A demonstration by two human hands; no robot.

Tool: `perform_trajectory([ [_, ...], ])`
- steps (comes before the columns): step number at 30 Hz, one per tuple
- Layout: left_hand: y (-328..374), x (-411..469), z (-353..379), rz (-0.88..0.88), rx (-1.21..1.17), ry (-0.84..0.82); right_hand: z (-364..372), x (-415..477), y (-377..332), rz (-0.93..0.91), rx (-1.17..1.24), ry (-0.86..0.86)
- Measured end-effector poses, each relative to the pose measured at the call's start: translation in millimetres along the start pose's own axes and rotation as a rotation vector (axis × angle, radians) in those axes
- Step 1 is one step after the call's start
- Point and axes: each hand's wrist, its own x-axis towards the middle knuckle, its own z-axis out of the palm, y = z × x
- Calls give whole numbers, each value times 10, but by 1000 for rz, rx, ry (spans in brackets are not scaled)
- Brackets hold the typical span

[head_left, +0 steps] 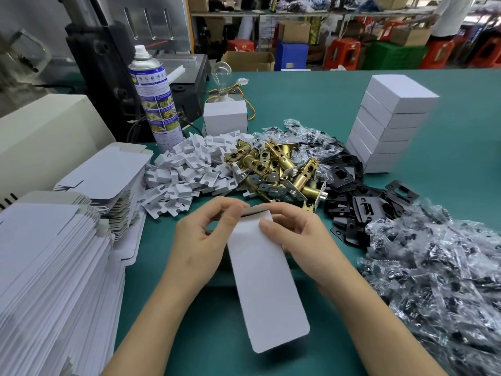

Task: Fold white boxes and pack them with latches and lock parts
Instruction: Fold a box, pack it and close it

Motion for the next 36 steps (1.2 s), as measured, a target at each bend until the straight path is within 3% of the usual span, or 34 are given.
perform_trajectory([
  [9, 27, 33, -25, -341, -176, -256, 20, 22, 63, 13, -181, 16],
  [19, 44, 24, -58, -315, -273, -301, 6, 34, 82, -35, -229, 54],
  [36, 11, 3, 35, -303, -227, -300, 45, 64, 135, -72, -225, 161],
])
